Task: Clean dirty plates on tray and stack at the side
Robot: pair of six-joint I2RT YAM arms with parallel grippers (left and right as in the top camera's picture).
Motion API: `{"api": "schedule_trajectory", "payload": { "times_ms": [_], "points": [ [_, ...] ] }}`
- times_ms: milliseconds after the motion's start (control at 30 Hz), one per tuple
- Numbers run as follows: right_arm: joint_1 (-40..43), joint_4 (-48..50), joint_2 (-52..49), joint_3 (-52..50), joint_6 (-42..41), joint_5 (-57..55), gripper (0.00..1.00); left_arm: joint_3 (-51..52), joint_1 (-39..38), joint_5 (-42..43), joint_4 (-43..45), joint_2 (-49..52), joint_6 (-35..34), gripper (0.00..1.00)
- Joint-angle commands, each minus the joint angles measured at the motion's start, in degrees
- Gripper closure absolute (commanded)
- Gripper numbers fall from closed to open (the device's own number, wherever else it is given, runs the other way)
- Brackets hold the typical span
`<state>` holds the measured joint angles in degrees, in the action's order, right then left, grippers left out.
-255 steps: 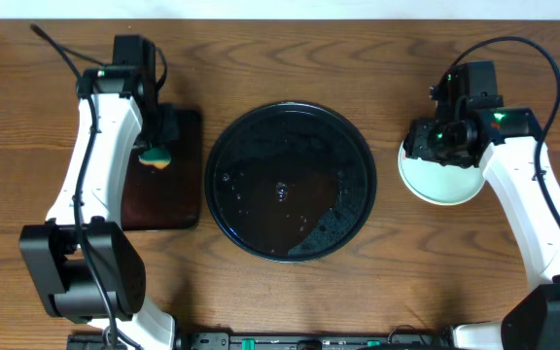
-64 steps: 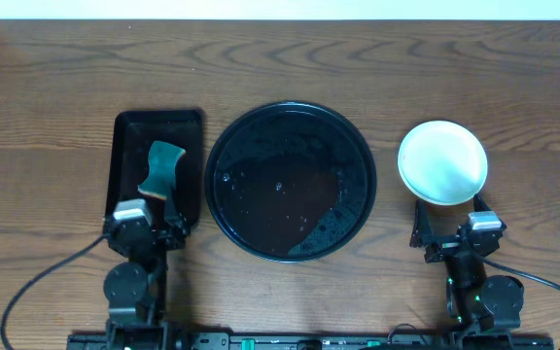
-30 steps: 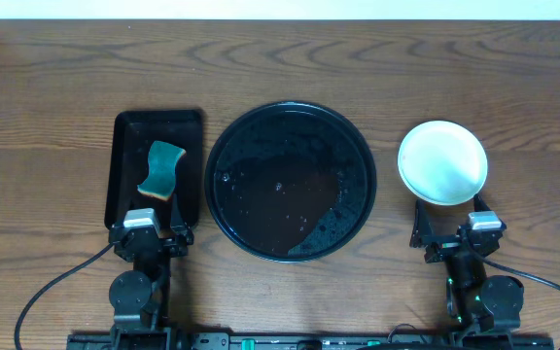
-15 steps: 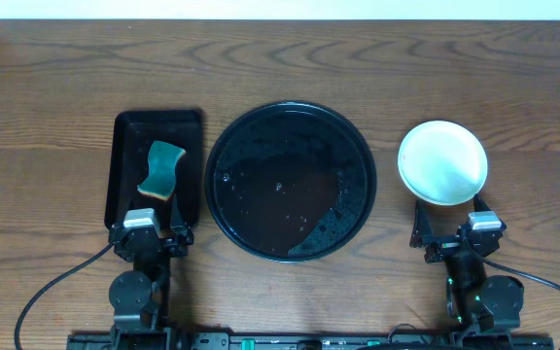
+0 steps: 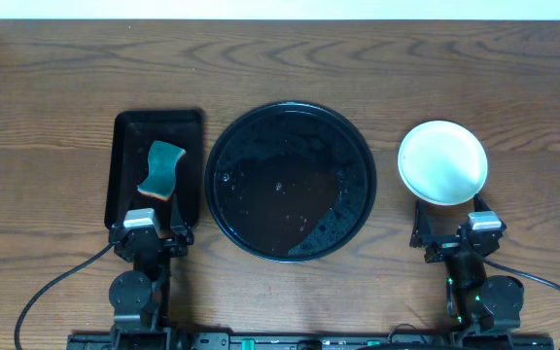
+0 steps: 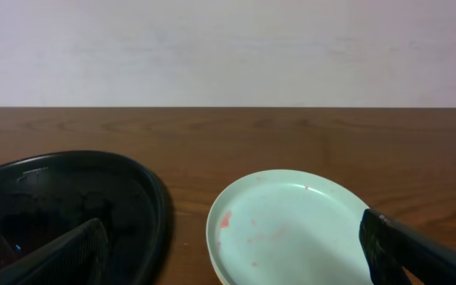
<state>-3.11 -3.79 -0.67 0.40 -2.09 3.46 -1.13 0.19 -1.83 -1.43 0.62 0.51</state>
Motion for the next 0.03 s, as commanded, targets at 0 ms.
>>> {"api": "schedule_trajectory", "payload": {
  "times_ms": [0],
  "points": [
    [0.4, -0.2, 0.3, -0.1, 0.5, 0.5, 0.01, 0.9, -0.3, -0.7, -2.6, -0.3, 1.2, 0.22]
  ]
}}
